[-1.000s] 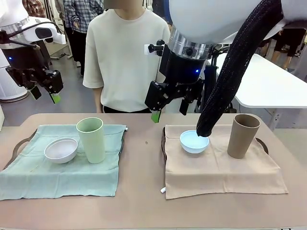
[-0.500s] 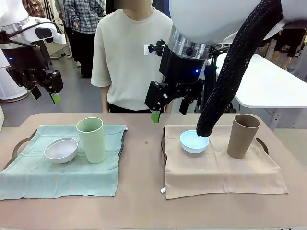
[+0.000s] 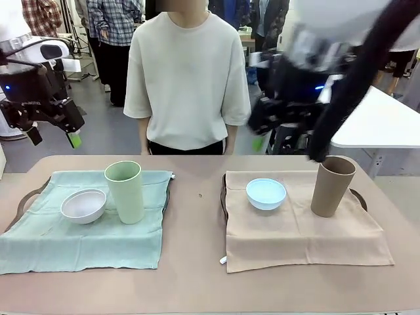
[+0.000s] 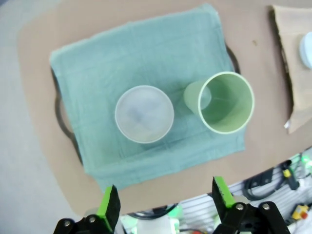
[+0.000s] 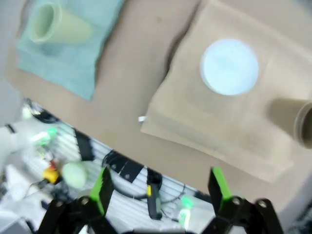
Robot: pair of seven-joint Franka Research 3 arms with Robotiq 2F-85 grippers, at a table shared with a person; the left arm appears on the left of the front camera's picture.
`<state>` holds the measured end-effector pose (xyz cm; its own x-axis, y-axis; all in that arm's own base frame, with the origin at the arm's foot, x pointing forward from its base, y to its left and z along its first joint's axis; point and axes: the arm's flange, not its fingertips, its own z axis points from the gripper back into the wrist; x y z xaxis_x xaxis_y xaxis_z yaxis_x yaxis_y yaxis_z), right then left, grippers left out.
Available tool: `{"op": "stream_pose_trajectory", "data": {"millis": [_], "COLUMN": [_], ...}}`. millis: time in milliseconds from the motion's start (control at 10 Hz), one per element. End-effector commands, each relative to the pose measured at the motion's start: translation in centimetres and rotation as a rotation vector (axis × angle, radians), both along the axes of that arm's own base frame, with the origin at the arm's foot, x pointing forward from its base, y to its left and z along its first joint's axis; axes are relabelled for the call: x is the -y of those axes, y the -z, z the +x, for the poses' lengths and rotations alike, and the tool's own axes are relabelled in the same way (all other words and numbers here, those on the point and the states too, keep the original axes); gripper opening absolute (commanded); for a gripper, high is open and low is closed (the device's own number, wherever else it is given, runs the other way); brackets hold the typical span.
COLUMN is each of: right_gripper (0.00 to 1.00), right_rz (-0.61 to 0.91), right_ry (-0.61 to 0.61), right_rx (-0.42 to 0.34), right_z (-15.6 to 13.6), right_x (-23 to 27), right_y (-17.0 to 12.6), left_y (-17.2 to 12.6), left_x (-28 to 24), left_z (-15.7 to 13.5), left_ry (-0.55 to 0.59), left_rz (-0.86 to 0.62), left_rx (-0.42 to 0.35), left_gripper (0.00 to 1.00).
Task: Set up a tray with a mat and arrange the tableware.
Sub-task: Place the Picnic Bowl and Reusable plastic cup back onto the Handle tray in front of the human's position.
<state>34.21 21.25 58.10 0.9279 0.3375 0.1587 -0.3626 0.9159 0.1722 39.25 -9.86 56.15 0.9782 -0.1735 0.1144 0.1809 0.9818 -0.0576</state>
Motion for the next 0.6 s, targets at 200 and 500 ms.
{"op": "stream_pose_trajectory", "data": {"millis": [200, 500], "right_gripper": [1.0, 1.0], "right_rz": [0.104, 0.122], "right_ry": [0.313, 0.353], "right_rx": [-0.001, -0.082], "right_z": [-4.1, -5.5], "right_x": [16.5, 22.7], "right_y": [-2.4, -2.9], "left_y": [-0.9, -0.5], "left_x": [-0.8, -1.7], "left_z": [1.3, 1.3], "left_ry": [-0.007, -0.039], "left_rz": [-0.068, -0.06], "left_rx": [-0.032, -0.038], "left_gripper": [1.0, 1.0]}}
